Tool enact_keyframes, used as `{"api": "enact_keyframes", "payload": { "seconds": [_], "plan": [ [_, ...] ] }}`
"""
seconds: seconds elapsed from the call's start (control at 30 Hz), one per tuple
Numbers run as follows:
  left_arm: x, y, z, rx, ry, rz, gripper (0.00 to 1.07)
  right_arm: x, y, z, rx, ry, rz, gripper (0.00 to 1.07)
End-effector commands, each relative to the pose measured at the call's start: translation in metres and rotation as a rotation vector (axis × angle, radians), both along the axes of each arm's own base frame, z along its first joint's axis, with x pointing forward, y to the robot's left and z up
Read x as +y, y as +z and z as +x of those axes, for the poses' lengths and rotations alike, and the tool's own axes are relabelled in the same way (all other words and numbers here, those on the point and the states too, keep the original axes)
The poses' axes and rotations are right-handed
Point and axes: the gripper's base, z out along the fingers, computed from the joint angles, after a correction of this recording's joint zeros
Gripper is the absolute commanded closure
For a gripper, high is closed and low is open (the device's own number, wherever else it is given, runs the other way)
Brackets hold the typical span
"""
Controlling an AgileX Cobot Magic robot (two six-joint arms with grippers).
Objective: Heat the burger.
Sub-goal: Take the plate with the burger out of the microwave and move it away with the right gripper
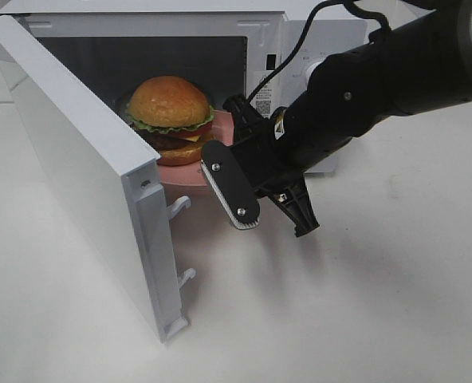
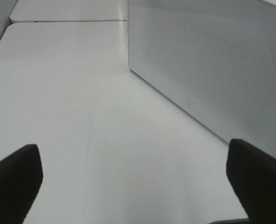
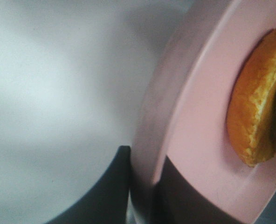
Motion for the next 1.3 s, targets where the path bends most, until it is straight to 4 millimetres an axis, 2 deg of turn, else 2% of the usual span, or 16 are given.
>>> {"api": "enact_keyframes", "payload": {
  "seconds": [0.03,0.4,0.47,1.3],
  "plan": [
    [-0.001,0.000,-0.002,-0.029,0.001,-0.005,0.07,-0.004,0.019,0.002,-0.097,-0.016,0.074,1.07],
    [-0.001,0.000,-0.002,-0.029,0.001,-0.005,0.07,-0.020,0.020,-0.021,-0.133,0.000,0.085,1.07],
    [-0.001,0.000,-0.002,-0.029,0.001,-0.005,0.07,-0.026,0.022,-0.031,-0.133,0.003,0.085,1.07],
    [-0.001,0.000,-0.002,-0.029,0.001,-0.005,0.07,-0.064,0.030,-0.083,-0.135,-0.032,0.121,1.07]
  ]
}}
